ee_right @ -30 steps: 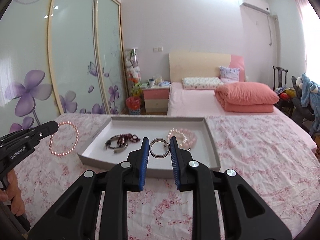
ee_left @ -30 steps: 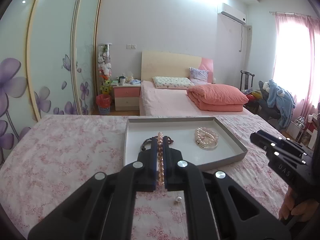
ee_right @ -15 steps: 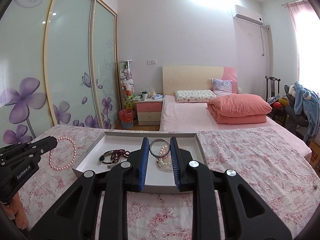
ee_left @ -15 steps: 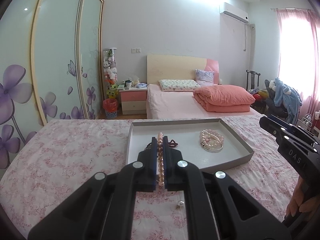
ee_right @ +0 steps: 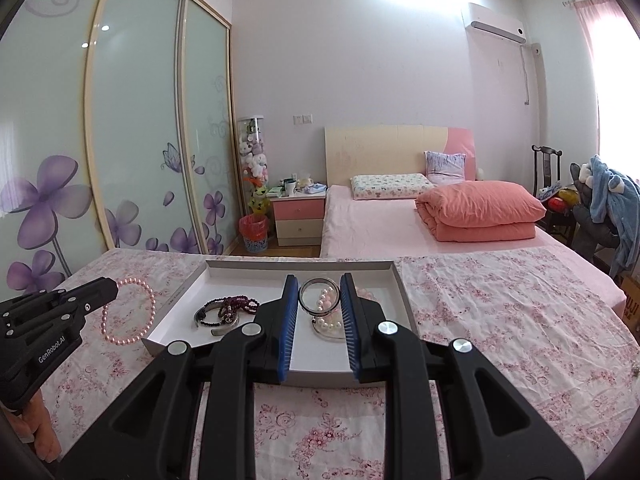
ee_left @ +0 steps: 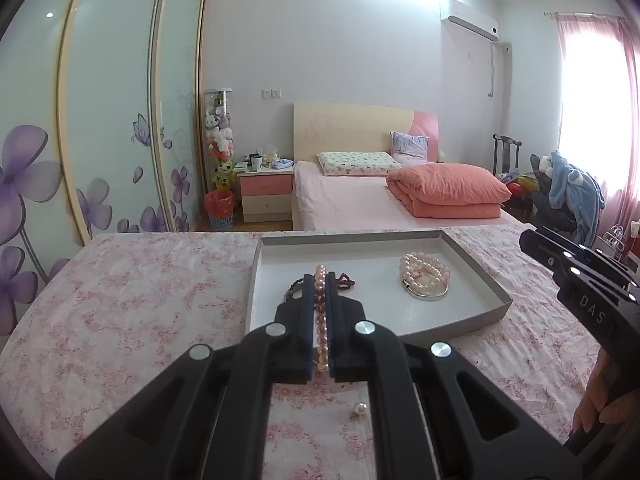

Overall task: Organize jewelry
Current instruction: 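Carry the pink bracelet and silver ring over the tray, then lower both items into the tray and open both tools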

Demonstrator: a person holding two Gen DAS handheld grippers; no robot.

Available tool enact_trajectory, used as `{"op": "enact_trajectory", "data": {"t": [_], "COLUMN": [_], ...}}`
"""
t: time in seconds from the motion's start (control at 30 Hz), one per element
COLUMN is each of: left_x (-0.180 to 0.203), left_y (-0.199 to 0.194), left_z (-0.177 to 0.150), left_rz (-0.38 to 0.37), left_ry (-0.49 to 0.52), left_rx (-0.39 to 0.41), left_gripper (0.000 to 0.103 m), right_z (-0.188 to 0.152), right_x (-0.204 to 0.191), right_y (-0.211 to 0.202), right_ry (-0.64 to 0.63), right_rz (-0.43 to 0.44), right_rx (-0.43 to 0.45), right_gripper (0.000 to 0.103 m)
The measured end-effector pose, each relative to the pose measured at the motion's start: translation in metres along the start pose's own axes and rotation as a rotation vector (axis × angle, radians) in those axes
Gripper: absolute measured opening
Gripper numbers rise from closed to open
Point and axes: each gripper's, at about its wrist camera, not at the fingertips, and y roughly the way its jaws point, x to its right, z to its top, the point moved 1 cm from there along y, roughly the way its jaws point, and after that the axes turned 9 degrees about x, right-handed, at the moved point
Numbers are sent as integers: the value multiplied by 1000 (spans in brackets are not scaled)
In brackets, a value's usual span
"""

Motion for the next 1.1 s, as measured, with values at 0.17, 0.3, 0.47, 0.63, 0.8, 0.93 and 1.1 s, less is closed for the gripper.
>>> {"op": "enact_trajectory", "data": {"t": [0.17,0.3,0.47,0.63,0.8,0.93,1.1], "left_x": [1,1,0,-5,-5,-3,0], "left_y": [5,12,33,62,87,104,124], "left_z": [-1,1,8,14,12,8,5], "left_rz": [-2,-6,-16,-31,-43,-53,-64], "left_ry": [5,7,-4,-37,-46,-43,-47], "left_rx": [-8,-13,-29,-57,-85,-109,-133], "left_gripper": [6,6,6,6,6,6,6], "right_z": [0,2,8,7,1,-4,-12], "right_x": [2,3,6,11,17,18,15], "right_y": [3,9,26,52,79,96,117], "right_ry": [6,9,11,32,51,46,43], "right_rz": [-2,-4,-6,-5,-4,2,8], "right_rx": [0,-2,-9,-42,-84,-117,-155], "right_gripper": [23,23,23,23,23,23,23]}}
